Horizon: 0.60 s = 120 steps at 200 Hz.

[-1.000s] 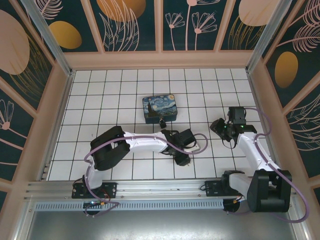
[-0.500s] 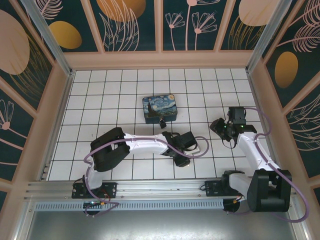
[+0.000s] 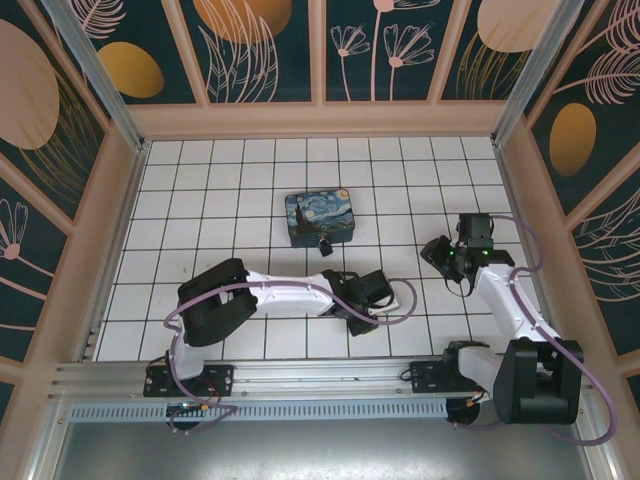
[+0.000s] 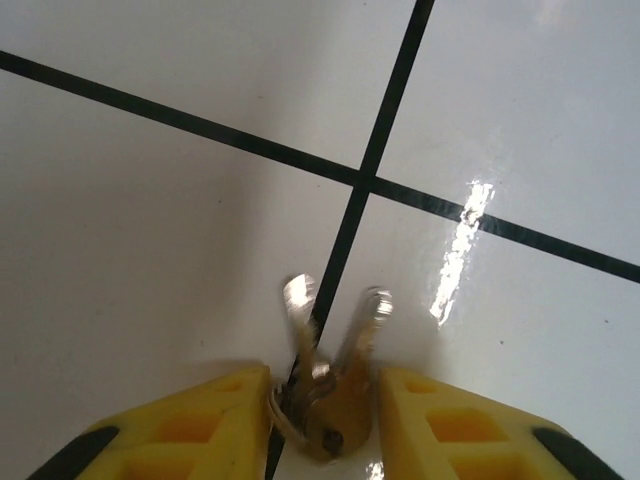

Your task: Unlock a padlock with a key

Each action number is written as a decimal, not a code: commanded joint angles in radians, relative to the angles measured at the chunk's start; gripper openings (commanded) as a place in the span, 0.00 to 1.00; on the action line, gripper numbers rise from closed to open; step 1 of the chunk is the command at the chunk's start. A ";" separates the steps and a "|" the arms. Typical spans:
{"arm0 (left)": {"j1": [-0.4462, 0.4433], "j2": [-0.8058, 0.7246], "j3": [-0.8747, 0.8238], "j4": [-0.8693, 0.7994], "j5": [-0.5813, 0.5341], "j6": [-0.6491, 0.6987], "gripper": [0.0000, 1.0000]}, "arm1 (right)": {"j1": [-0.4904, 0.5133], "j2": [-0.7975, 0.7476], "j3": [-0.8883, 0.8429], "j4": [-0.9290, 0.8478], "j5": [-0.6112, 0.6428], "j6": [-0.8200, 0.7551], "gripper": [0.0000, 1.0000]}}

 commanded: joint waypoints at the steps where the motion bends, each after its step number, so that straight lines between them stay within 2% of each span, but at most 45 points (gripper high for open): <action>1: -0.007 0.004 -0.066 0.030 -0.014 -0.037 0.26 | -0.008 -0.008 0.015 0.008 -0.017 -0.021 0.37; 31: -0.006 -0.017 -0.092 0.069 0.014 -0.071 0.23 | -0.001 -0.009 -0.003 0.011 -0.032 -0.029 0.37; 57: 0.009 -0.044 -0.124 0.107 0.048 -0.105 0.08 | 0.037 -0.022 -0.030 0.012 -0.039 -0.012 0.36; 87: 0.078 -0.107 -0.187 0.190 0.150 -0.164 0.06 | 0.125 -0.034 -0.040 0.027 -0.037 0.029 0.37; 101: 0.106 -0.147 -0.219 0.235 0.195 -0.185 0.00 | 0.184 -0.037 -0.040 0.037 -0.040 0.054 0.37; 120: 0.142 -0.197 -0.252 0.285 0.244 -0.218 0.00 | 0.241 -0.052 -0.042 0.051 -0.058 0.083 0.37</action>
